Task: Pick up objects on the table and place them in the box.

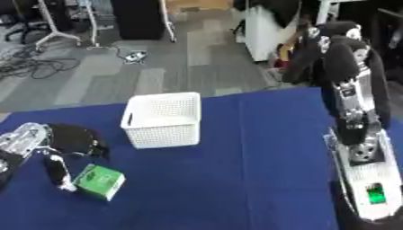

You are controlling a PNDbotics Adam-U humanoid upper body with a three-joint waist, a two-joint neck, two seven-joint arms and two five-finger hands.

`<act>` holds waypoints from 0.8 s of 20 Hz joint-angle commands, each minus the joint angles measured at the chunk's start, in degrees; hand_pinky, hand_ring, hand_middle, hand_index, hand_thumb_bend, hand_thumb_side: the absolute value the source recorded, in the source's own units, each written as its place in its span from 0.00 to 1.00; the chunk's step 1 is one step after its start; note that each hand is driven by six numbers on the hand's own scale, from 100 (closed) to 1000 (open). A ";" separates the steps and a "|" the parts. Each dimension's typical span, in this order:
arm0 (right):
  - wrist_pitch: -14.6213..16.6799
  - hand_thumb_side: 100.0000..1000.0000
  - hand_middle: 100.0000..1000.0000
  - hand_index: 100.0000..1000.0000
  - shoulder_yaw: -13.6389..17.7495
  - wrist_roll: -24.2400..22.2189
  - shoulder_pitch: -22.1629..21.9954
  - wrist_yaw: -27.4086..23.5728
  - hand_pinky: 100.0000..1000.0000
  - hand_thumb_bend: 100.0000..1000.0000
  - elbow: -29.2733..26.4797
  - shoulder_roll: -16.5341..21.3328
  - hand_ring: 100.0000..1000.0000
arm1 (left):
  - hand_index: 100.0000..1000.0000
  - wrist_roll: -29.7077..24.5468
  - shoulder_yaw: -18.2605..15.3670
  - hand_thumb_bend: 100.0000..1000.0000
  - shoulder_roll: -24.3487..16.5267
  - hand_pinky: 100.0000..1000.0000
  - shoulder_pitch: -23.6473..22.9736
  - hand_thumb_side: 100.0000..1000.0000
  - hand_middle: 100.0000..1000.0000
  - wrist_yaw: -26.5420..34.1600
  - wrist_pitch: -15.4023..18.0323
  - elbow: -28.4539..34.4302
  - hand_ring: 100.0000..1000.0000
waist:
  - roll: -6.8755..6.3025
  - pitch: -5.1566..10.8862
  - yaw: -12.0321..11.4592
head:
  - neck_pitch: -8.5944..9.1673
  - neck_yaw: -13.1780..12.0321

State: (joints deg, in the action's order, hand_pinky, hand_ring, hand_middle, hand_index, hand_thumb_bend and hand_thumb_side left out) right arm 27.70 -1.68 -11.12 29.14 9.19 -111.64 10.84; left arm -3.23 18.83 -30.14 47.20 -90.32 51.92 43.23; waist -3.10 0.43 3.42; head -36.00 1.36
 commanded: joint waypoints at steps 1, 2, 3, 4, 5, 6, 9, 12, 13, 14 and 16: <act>-0.17 0.99 0.15 0.34 0.06 -0.16 1.19 -0.34 0.04 0.02 -0.85 -0.05 0.14 | 0.92 -1.22 0.35 0.37 -1.38 0.78 1.31 0.79 0.83 1.88 0.05 -0.09 0.79 | -0.06 0.55 0.09 | -0.31 -0.13; -0.16 0.99 0.15 0.34 0.06 -0.20 1.19 -0.38 0.04 0.02 -0.85 -0.03 0.14 | 0.91 -1.68 0.42 0.37 -1.45 0.78 1.27 0.79 0.83 2.33 0.05 -0.05 0.79 | -0.06 0.55 0.09 | -0.38 -0.30; -0.16 0.99 0.15 0.34 0.06 -0.23 1.19 -0.42 0.04 0.02 -0.84 -0.01 0.14 | 0.92 -2.12 0.48 0.37 -1.49 0.78 1.21 0.80 0.83 2.76 0.05 0.03 0.79 | -0.06 0.56 0.09 | -0.45 -0.52; -0.15 0.99 0.15 0.34 0.05 -0.26 1.18 -0.46 0.04 0.02 -0.83 0.01 0.14 | 0.92 -2.55 0.57 0.37 -1.50 0.78 1.13 0.80 0.83 3.21 0.05 0.11 0.78 | -0.04 0.56 0.08 | -0.53 -0.78; -0.14 0.99 0.15 0.34 0.05 -0.29 1.18 -0.49 0.04 0.02 -0.81 0.03 0.14 | 0.92 -2.99 0.69 0.37 -1.49 0.78 1.06 0.80 0.83 3.65 0.05 0.21 0.78 | -0.02 0.56 0.07 | -0.57 -0.99; -0.13 0.99 0.15 0.34 0.06 -0.32 1.17 -0.52 0.04 0.02 -0.79 0.06 0.14 | 0.92 -3.42 0.80 0.37 -1.48 0.78 0.99 0.80 0.83 4.07 0.05 0.33 0.79 | -0.01 0.56 0.06 | -0.59 -1.18; -0.10 0.98 0.15 0.34 0.09 -0.37 1.17 -0.60 0.04 0.02 -0.78 0.11 0.14 | 0.92 -4.62 1.13 0.37 -1.43 0.77 0.75 0.81 0.83 5.31 0.05 0.75 0.78 | 0.03 0.55 0.02 | -0.65 -1.58; -0.08 0.98 0.15 0.34 0.10 -0.45 1.16 -0.66 0.04 0.01 -0.76 0.17 0.14 | 0.92 -5.69 1.51 0.37 -1.45 0.77 0.41 0.82 0.83 6.44 0.05 1.22 0.78 | 0.05 0.53 -0.01 | -0.77 -1.86; -0.06 0.98 0.15 0.34 0.09 -0.48 1.16 -0.69 0.04 0.01 -0.75 0.18 0.14 | 0.92 -6.05 1.59 0.37 -1.45 0.77 0.32 0.82 0.83 6.76 0.05 1.35 0.78 | 0.06 0.53 -0.02 | -0.84 -1.95; -0.06 0.98 0.15 0.34 0.08 -0.51 1.16 -0.73 0.04 0.01 -0.75 0.19 0.14 | 0.92 -6.41 1.64 0.37 -1.43 0.77 0.24 0.82 0.83 7.09 0.05 1.49 0.78 | 0.06 0.53 -0.03 | -0.90 -2.07; -0.04 0.98 0.15 0.34 0.07 -0.57 1.15 -0.78 0.04 0.01 -0.74 0.21 0.14 | 0.92 -7.02 1.75 0.37 -1.39 0.77 0.19 0.82 0.83 7.63 0.05 1.75 0.78 | 0.07 0.54 -0.02 | -0.93 -2.30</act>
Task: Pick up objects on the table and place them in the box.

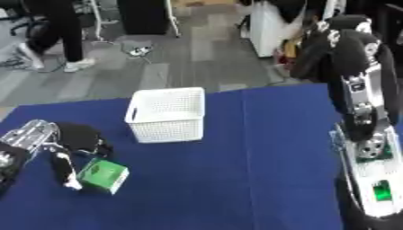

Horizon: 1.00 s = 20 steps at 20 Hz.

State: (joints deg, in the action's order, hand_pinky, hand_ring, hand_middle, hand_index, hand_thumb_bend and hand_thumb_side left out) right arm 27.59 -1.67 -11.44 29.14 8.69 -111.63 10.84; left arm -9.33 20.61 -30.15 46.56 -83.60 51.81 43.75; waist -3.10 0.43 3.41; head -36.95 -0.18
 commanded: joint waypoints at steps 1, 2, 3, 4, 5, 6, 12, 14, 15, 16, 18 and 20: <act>0.07 0.98 0.15 0.34 0.06 -0.27 1.15 -0.31 0.04 0.01 -0.75 0.21 0.14 | 0.92 -1.18 0.05 0.37 -1.33 0.77 0.82 0.82 0.83 1.15 0.15 1.34 0.78 | 0.07 0.54 0.01 | 0.03 -0.85; 0.08 0.98 0.15 0.34 0.07 -0.29 1.16 -0.33 0.04 0.01 -0.75 0.21 0.14 | 0.92 -1.43 0.13 0.37 -1.29 0.77 0.82 0.82 0.83 1.38 0.15 1.44 0.78 | 0.08 0.54 0.02 | 0.05 -0.88; 0.09 0.98 0.15 0.34 0.07 -0.30 1.16 -0.36 0.04 0.01 -0.75 0.21 0.14 | 0.92 -1.66 0.21 0.37 -1.25 0.77 0.83 0.83 0.83 1.59 0.15 1.54 0.78 | 0.08 0.55 0.03 | 0.06 -0.88; 0.10 0.97 0.15 0.34 0.07 -0.31 1.15 -0.38 0.04 0.01 -0.76 0.21 0.14 | 0.92 -1.87 0.26 0.37 -1.25 0.77 0.82 0.83 0.83 1.79 0.15 1.64 0.78 | 0.08 0.55 0.03 | 0.09 -0.84; 0.10 0.97 0.15 0.34 0.08 -0.32 1.15 -0.41 0.04 0.01 -0.76 0.22 0.14 | 0.91 -2.07 0.29 0.37 -1.27 0.77 0.81 0.83 0.83 1.95 0.15 1.71 0.78 | 0.08 0.55 0.04 | 0.10 -0.81; 0.10 0.97 0.15 0.34 0.08 -0.33 1.15 -0.42 0.04 0.01 -0.75 0.23 0.14 | 0.91 -2.26 0.30 0.37 -1.29 0.77 0.78 0.83 0.82 2.11 0.15 1.75 0.78 | 0.08 0.55 0.04 | 0.11 -0.79; 0.15 0.97 0.15 0.34 0.08 -0.43 1.14 -0.54 0.04 0.01 -0.75 0.29 0.14 | 0.89 -3.21 0.36 0.36 -1.42 0.76 0.71 0.82 0.78 2.81 0.15 1.92 0.74 | 0.08 0.53 0.06 | 0.03 -0.71; 0.17 0.97 0.15 0.34 0.06 -0.46 1.14 -0.60 0.04 0.01 -0.74 0.32 0.14 | 0.88 -3.46 0.38 0.35 -1.40 0.76 0.79 0.82 0.78 2.99 0.15 1.98 0.74 | 0.09 0.54 0.06 | 0.03 -0.75; 0.18 0.97 0.15 0.34 0.06 -0.48 1.14 -0.62 0.04 0.01 -0.74 0.32 0.14 | 0.88 -3.57 0.39 0.35 -1.40 0.76 0.81 0.82 0.78 3.09 0.15 2.01 0.74 | 0.09 0.54 0.06 | 0.03 -0.76; 0.19 0.97 0.15 0.34 0.05 -0.50 1.14 -0.65 0.04 0.01 -0.73 0.33 0.14 | 0.87 -3.68 0.42 0.34 -1.39 0.76 0.86 0.82 0.77 3.19 0.15 2.04 0.73 | 0.09 0.54 0.08 | 0.03 -0.77; 0.21 0.97 0.15 0.34 0.05 -0.54 1.13 -0.71 0.04 0.01 -0.73 0.33 0.14 | 0.86 -3.96 0.50 0.32 -1.40 0.76 0.93 0.83 0.77 3.39 0.15 2.04 0.73 | 0.07 0.55 0.11 | -0.02 -0.80; 0.21 0.97 0.15 0.34 0.06 -0.56 1.13 -0.78 0.04 0.01 -0.74 0.33 0.14 | 0.84 -4.26 0.56 0.30 -1.42 0.76 0.94 0.83 0.77 3.56 0.15 1.99 0.73 | 0.06 0.55 0.14 | -0.10 -0.79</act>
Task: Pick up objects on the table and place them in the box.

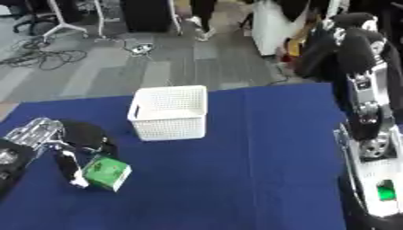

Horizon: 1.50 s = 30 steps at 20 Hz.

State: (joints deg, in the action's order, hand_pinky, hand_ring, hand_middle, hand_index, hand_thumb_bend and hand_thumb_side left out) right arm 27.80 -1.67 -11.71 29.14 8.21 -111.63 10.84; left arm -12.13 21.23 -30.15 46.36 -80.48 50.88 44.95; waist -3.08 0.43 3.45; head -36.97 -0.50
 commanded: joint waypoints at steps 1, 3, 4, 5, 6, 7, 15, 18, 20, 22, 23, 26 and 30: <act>0.00 0.97 0.15 0.34 0.06 -0.31 1.13 -0.32 0.04 0.01 -0.75 0.33 0.14 | 0.84 -1.57 -0.06 0.27 -1.43 0.75 1.13 0.84 0.76 0.55 1.08 0.78 0.73 | 0.04 0.55 0.11 | -0.12 -0.46; 0.01 0.97 0.15 0.34 0.06 -0.33 1.13 -0.38 0.04 0.01 -0.76 0.33 0.14 | 0.83 -1.68 -0.06 0.25 -1.43 0.75 1.12 0.85 0.76 0.84 1.08 0.77 0.73 | 0.04 0.55 0.13 | -0.15 -0.44; 0.01 0.97 0.15 0.34 0.06 -0.35 1.13 -0.41 0.04 0.01 -0.77 0.34 0.14 | 0.80 -1.66 -0.08 0.18 -1.40 0.74 1.11 0.87 0.75 1.05 1.08 0.78 0.71 | 0.04 0.54 0.13 | -0.17 -0.42; 0.02 0.97 0.15 0.34 0.06 -0.36 1.13 -0.44 0.04 0.01 -0.77 0.35 0.14 | 0.78 -1.63 -0.08 0.15 -1.38 0.74 1.10 0.88 0.74 1.25 1.08 0.80 0.71 | 0.04 0.54 0.14 | -0.17 -0.39; 0.02 0.97 0.15 0.34 0.06 -0.37 1.13 -0.47 0.04 0.01 -0.77 0.37 0.14 | 0.78 -1.61 -0.07 0.13 -1.37 0.74 1.09 0.88 0.74 1.43 1.08 0.81 0.70 | 0.05 0.54 0.15 | -0.15 -0.37; 0.03 0.97 0.15 0.34 0.06 -0.39 1.13 -0.49 0.04 0.01 -0.77 0.38 0.14 | 0.78 -1.62 -0.06 0.13 -1.37 0.74 1.09 0.88 0.74 1.59 1.08 0.81 0.70 | 0.05 0.53 0.15 | -0.14 -0.35; 0.06 0.97 0.15 0.34 0.11 -0.47 1.10 -0.68 0.04 0.00 -0.74 0.48 0.14 | 0.61 -0.64 -0.22 0.00 -1.50 0.70 1.07 0.95 0.57 2.98 1.08 1.13 0.57 | 0.05 0.54 0.14 | -0.21 -0.29; 0.08 0.97 0.15 0.34 0.12 -0.50 1.09 -0.73 0.04 0.00 -0.74 0.52 0.14 | 0.57 0.17 -0.11 0.00 -1.60 0.62 0.96 0.94 0.49 3.48 1.08 1.31 0.49 | 0.05 0.54 0.14 | -0.19 -0.28; 0.09 0.97 0.15 0.34 0.12 -0.52 1.08 -0.76 0.04 0.00 -0.74 0.55 0.14 | 0.61 0.21 -0.01 0.07 -1.66 0.65 0.92 0.93 0.53 3.38 1.08 1.25 0.52 | 0.05 0.54 0.15 | -0.20 -0.29; 0.10 0.97 0.15 0.34 0.12 -0.55 1.07 -0.81 0.04 0.00 -0.74 0.58 0.14 | 0.66 -0.26 0.04 0.16 -1.73 0.68 0.94 0.90 0.59 2.95 1.08 1.04 0.57 | 0.05 0.54 0.16 | -0.24 -0.35; 0.11 0.97 0.15 0.34 0.12 -0.57 1.06 -0.83 0.04 0.00 -0.73 0.60 0.14 | 0.69 -0.62 0.04 0.19 -1.76 0.69 0.98 0.90 0.62 2.67 1.08 0.92 0.59 | 0.05 0.55 0.16 | -0.27 -0.38; 0.12 0.97 0.15 0.34 0.12 -0.62 1.01 -0.90 0.04 0.00 -0.70 0.62 0.14 | 0.77 -1.87 -0.13 0.32 -1.77 0.73 1.05 0.89 0.70 1.93 1.08 0.53 0.67 | 0.03 0.62 0.14 | -0.45 -0.55; 0.13 0.96 0.15 0.34 0.08 -0.73 0.93 -1.05 0.04 0.00 -0.67 0.68 0.14 | 0.84 -4.00 -0.50 0.41 -1.85 0.76 1.28 0.87 0.75 1.17 1.08 0.06 0.73 | -0.03 0.74 0.11 | -0.46 -0.80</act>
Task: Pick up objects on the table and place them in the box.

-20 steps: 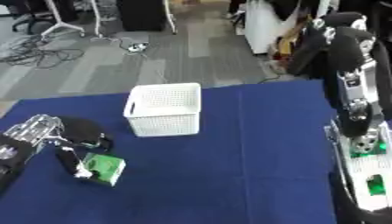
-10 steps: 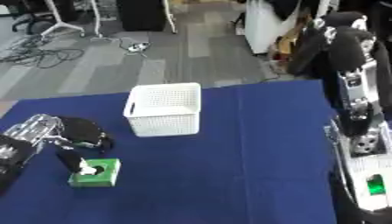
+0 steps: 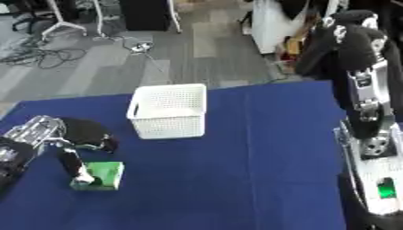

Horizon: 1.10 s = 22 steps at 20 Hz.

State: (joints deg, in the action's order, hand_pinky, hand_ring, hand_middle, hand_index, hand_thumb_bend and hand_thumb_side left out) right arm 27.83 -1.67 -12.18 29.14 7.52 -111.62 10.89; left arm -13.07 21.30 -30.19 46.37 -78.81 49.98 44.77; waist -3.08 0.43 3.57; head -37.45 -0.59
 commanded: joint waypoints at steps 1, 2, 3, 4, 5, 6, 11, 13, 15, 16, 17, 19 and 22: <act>0.11 0.96 0.15 0.34 0.08 -0.28 0.92 -0.38 0.04 0.00 -0.66 0.67 0.14 | 0.86 -3.50 -0.73 0.40 -1.93 0.77 1.27 0.86 0.77 -0.63 1.99 0.20 0.74 | -0.03 0.76 -0.04 | 0.00 -0.69; 0.12 0.96 0.15 0.34 0.09 -0.29 0.92 -0.40 0.04 0.00 -0.67 0.70 0.14 | 0.87 -3.81 -0.90 0.40 -2.03 0.77 1.20 0.85 0.78 -0.72 1.99 0.22 0.74 | -0.03 0.77 -0.06 | 0.02 -0.62; 0.13 0.96 0.15 0.34 0.11 -0.29 0.91 -0.42 0.04 0.00 -0.68 0.73 0.14 | 0.88 -4.00 -1.07 0.41 -2.12 0.77 1.10 0.84 0.79 -0.82 1.99 0.29 0.75 | -0.02 0.77 -0.08 | 0.07 -0.53; 0.13 0.96 0.15 0.34 0.13 -0.30 0.90 -0.43 0.04 0.00 -0.67 0.77 0.14 | 0.89 -4.05 -1.23 0.41 -2.20 0.77 0.97 0.83 0.79 -0.95 1.99 0.44 0.75 | 0.00 0.76 -0.10 | 0.10 -0.45; 0.13 0.97 0.15 0.34 0.15 -0.31 0.89 -0.43 0.04 0.00 -0.65 0.82 0.14 | 0.90 -3.95 -1.40 0.42 -2.26 0.77 0.79 0.81 0.80 -1.16 1.99 0.66 0.75 | 0.02 0.73 -0.14 | 0.13 -0.39; 0.15 0.97 0.15 0.34 0.16 -0.32 0.89 -0.43 0.04 0.00 -0.63 0.85 0.14 | 0.91 -3.73 -1.50 0.43 -2.28 0.77 0.63 0.80 0.81 -1.43 1.99 0.90 0.75 | 0.04 0.70 -0.15 | 0.14 -0.37; 0.26 0.96 0.15 0.34 0.19 -0.38 0.95 -0.51 0.04 0.00 -0.59 0.91 0.14 | 0.93 -1.11 -0.90 0.46 -2.08 0.78 0.18 0.73 0.82 -4.58 1.99 2.71 0.77 | 0.13 0.58 -0.08 | 0.12 -0.50; 0.28 0.96 0.15 0.34 0.20 -0.39 0.99 -0.55 0.04 0.00 -0.62 0.87 0.14 | 0.92 0.16 -0.78 0.46 -1.95 0.79 0.07 0.72 0.82 -5.97 1.99 2.73 0.77 | 0.14 0.53 0.03 | 0.14 -0.48; 0.28 0.96 0.15 0.34 0.21 -0.40 1.03 -0.60 0.04 0.00 -0.66 0.81 0.14 | 0.92 1.27 -0.74 0.47 -1.83 0.79 0.01 0.71 0.82 -7.26 1.99 2.49 0.77 | 0.15 0.47 0.13 | 0.17 -0.42; 0.27 0.96 0.15 0.34 0.23 -0.40 1.06 -0.61 0.04 0.00 -0.68 0.77 0.14 | 0.92 1.79 -0.73 0.47 -1.75 0.79 -0.02 0.70 0.83 -7.90 1.99 2.33 0.78 | 0.16 0.42 0.22 | 0.21 -0.36; 0.26 0.96 0.15 0.34 0.24 -0.40 1.09 -0.63 0.04 0.00 -0.71 0.73 0.14 | 0.91 2.36 -0.78 0.47 -1.68 0.79 -0.07 0.70 0.82 -8.53 1.99 2.21 0.78 | 0.18 0.37 0.29 | 0.23 -0.32; 0.25 0.96 0.15 0.34 0.27 -0.41 1.12 -0.66 0.04 0.00 -0.76 0.68 0.14 | 0.91 3.62 -0.87 0.47 -1.51 0.79 -0.17 0.69 0.82 -9.61 1.99 2.00 0.77 | 0.21 0.29 0.38 | 0.28 -0.23; 0.24 0.96 0.15 0.34 0.31 -0.44 1.14 -0.73 0.04 0.00 -0.80 0.63 0.14 | 0.89 5.58 -1.06 0.47 -1.25 0.78 -0.42 0.69 0.81 -11.10 1.99 1.68 0.76 | 0.30 0.19 0.44 | 0.37 -0.18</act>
State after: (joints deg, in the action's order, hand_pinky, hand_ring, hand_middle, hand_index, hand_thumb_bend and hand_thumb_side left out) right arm 28.04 -1.63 -12.42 29.14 7.10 -111.61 10.92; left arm -8.22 20.63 -30.22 45.10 -89.13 51.90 46.11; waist -2.96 0.11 4.02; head -37.45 -0.58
